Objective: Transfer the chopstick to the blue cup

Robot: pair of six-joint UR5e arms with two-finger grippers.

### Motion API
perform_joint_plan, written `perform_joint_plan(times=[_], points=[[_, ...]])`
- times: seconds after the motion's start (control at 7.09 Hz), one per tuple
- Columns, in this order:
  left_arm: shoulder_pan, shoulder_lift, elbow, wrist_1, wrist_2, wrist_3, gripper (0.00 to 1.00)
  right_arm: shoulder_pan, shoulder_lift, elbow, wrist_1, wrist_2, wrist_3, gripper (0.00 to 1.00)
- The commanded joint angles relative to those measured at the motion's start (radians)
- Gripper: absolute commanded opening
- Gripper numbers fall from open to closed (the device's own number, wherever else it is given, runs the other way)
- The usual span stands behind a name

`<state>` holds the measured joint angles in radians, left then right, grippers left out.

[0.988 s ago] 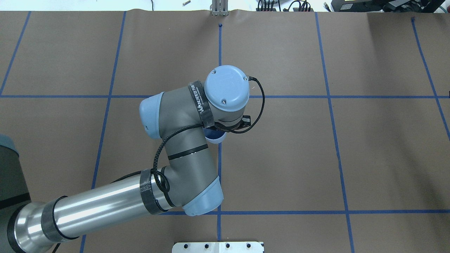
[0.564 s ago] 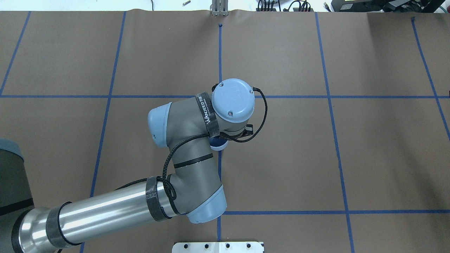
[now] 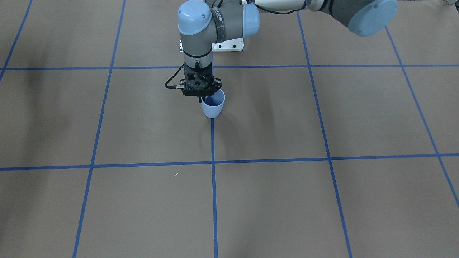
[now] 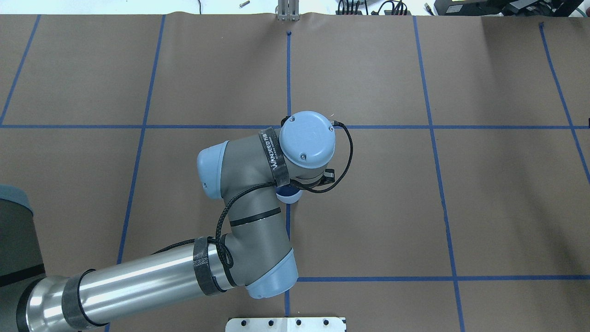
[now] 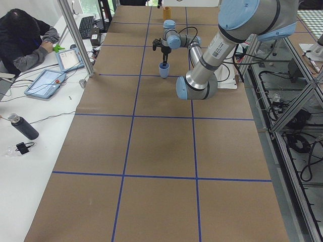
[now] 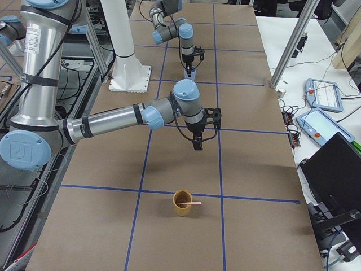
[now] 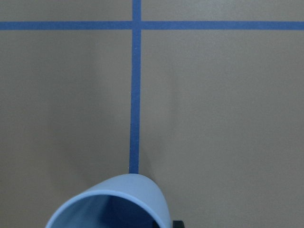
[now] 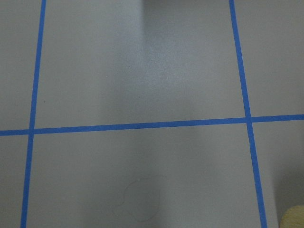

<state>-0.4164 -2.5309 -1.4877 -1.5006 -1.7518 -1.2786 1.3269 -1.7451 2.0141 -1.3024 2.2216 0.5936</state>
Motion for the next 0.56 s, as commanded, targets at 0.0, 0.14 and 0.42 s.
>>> perform_joint_plan(times=[0.0,0.14,0.42], points=[[-0.005,0.000,-0.034,-0.010,0.002,0.005,0.98,0.000,0.001,0.000,0.000,0.000,0.000,1.00],[-0.051,0.001,-0.096,0.002,-0.009,0.018,0.98,0.000,0.003,0.000,0.000,0.000,0.000,1.00],[-0.184,0.079,-0.252,0.089,-0.134,0.159,0.98,0.000,0.003,-0.002,0.000,0.000,0.000,1.00]])
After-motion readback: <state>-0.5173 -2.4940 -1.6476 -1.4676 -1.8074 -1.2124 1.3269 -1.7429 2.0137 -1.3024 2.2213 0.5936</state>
